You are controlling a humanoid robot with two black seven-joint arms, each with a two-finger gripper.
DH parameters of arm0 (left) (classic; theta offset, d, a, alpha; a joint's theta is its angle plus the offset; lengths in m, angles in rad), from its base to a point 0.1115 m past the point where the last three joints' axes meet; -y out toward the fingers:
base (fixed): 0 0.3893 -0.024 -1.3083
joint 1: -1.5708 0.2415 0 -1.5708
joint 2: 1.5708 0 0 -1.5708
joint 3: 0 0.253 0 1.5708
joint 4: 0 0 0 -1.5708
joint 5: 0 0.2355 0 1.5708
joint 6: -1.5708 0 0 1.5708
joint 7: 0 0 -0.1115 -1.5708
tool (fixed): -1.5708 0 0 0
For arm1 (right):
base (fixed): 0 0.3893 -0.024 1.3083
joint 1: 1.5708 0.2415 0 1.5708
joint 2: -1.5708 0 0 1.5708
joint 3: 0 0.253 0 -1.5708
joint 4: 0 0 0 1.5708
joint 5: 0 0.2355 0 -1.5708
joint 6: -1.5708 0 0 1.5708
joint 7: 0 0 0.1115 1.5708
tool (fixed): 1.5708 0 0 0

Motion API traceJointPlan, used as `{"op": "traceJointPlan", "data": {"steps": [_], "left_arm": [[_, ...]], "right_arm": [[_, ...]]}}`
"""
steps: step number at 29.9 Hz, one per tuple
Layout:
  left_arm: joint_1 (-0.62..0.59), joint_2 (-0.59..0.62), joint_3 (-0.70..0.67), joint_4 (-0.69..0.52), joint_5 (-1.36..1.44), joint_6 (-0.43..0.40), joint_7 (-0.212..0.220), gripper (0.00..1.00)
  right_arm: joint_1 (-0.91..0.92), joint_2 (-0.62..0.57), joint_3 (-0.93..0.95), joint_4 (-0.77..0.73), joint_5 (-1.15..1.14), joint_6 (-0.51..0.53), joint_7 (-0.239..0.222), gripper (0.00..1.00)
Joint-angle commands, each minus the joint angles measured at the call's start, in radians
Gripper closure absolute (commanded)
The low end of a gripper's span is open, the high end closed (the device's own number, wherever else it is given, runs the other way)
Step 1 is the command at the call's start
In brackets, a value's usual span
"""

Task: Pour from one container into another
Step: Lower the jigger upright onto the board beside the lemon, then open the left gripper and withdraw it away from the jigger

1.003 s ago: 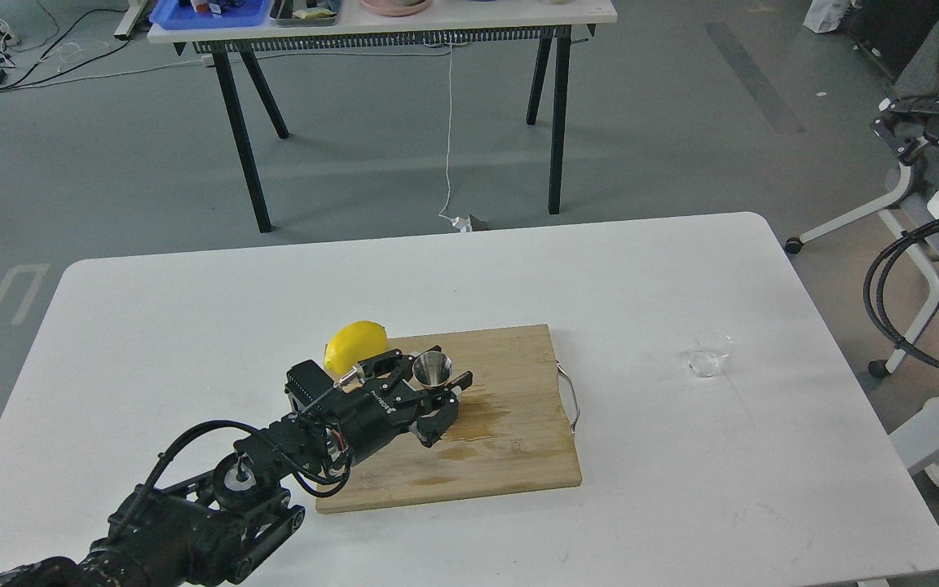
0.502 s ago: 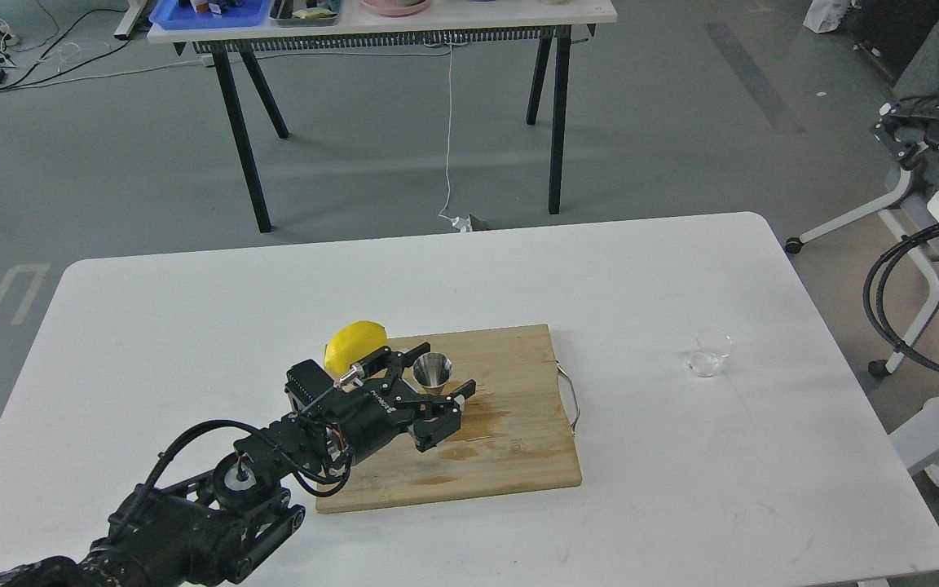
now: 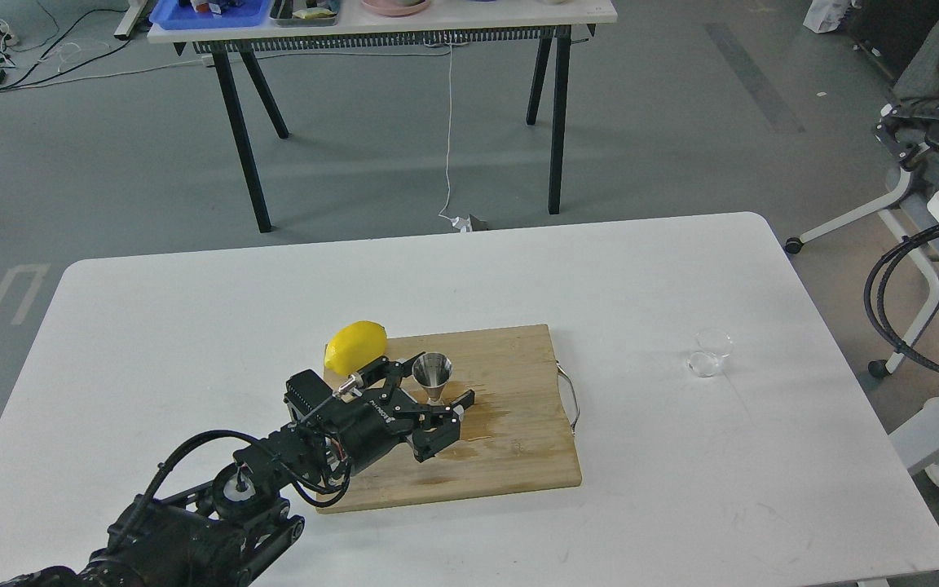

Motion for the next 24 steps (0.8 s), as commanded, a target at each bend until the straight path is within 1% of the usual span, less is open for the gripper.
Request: {"op": "traceJointPlan", "data": {"steps": [1,6,11,18,24], "left_arm": [[0.001,0.000,-0.001,-0.002,0.000,0.000,0.000,0.05],[0.010,0.000,-0.002,-0.002,-0.001,0.000,0.000,0.05],[0.016,0.038,-0.002,-0.005,-0.003,0.000,0.000,0.05],[0.019,0.083,-0.005,-0.037,-0.004,0.000,0.000,0.05],[0.053,0.110,-0.005,-0.075,-0.004,0.000,0.000,0.05]], "right_arm": [[0.000,0.000,0.000,0.001,0.000,0.000,0.000,0.01],[-0.005,0.000,0.000,0.001,0.000,0.000,0.000,0.01],[-0.006,0.000,0.000,0.001,0.000,0.000,0.001,0.01],[-0.008,0.000,0.000,0.001,0.000,0.000,0.003,0.01],[-0.009,0.000,0.000,0.001,0.000,0.000,0.003,0.01]]}}
